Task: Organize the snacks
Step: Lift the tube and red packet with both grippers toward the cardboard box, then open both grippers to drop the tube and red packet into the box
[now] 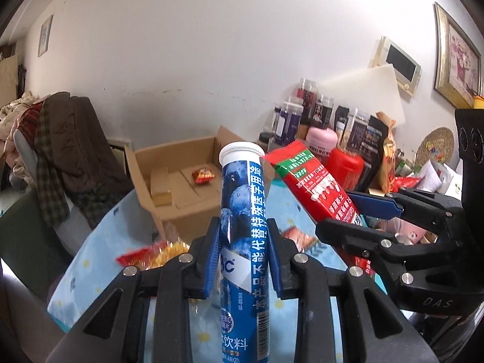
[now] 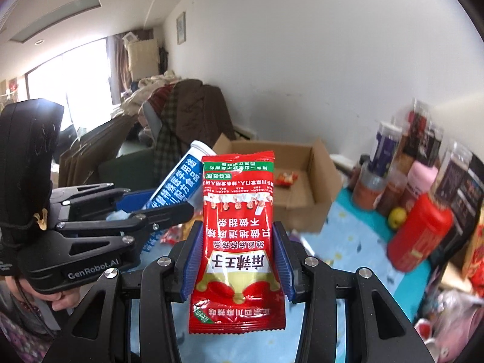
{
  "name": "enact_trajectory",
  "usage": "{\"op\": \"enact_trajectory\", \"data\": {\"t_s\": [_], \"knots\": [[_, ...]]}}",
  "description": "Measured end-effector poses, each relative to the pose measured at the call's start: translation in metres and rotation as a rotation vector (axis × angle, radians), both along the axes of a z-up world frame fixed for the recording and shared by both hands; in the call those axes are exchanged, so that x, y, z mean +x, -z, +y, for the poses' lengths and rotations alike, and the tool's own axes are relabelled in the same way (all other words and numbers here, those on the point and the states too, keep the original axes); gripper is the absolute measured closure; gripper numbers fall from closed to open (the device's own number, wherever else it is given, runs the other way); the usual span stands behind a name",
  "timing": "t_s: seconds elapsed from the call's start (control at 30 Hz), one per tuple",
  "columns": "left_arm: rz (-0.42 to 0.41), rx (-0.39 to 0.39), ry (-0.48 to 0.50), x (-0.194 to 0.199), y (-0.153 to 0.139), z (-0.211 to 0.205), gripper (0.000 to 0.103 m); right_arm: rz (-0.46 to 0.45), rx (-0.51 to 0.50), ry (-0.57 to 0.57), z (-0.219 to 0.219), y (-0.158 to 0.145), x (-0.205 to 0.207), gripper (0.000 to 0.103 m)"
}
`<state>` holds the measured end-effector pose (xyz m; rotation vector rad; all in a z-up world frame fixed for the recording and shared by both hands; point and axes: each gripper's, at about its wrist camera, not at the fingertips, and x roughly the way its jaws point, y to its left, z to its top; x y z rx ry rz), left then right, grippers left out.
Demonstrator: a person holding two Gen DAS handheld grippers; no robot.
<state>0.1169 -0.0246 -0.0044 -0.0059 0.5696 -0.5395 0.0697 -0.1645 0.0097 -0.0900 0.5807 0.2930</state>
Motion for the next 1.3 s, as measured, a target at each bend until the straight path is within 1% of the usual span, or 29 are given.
{"op": "enact_trajectory", "data": {"t_s": [0.13, 0.27, 0.4, 0.53, 0.73, 1.0, 1.17, 1.3], "knots": [[-0.03, -0.005, -0.006, 0.018, -0.013, -0.001, 0.075, -0.029, -0.012, 0.003, 0.001, -0.013, 0.02, 0.06], [-0.063, 0.01, -0.021, 0.042, -0.024, -0.004, 0.075, -0.058, -0.017, 0.003, 0.0, -0.023, 0.042, 0.06], [-0.074, 0.016, -0.036, 0.067, -0.029, -0.006, 0.075, -0.07, -0.019, -0.008, -0.002, -0.03, 0.072, 0.06], [-0.074, 0.026, -0.058, 0.099, -0.03, -0.008, 0.075, -0.071, -0.023, -0.017, -0.002, -0.03, 0.106, 0.06], [-0.071, 0.04, -0.083, 0.148, -0.028, -0.011, 0.075, -0.064, -0.008, -0.02, -0.007, -0.024, 0.157, 0.06], [-0.057, 0.035, -0.106, 0.212, -0.023, -0.027, 0.075, -0.048, 0.025, -0.006, -0.022, -0.013, 0.224, 0.06], [-0.014, 0.037, -0.117, 0.245, -0.009, -0.035, 0.075, -0.005, 0.055, -0.01, -0.032, 0.002, 0.259, 0.06], [0.028, 0.07, -0.126, 0.266, 0.011, -0.04, 0.075, 0.044, 0.052, 0.008, -0.036, 0.02, 0.279, 0.06]]}}
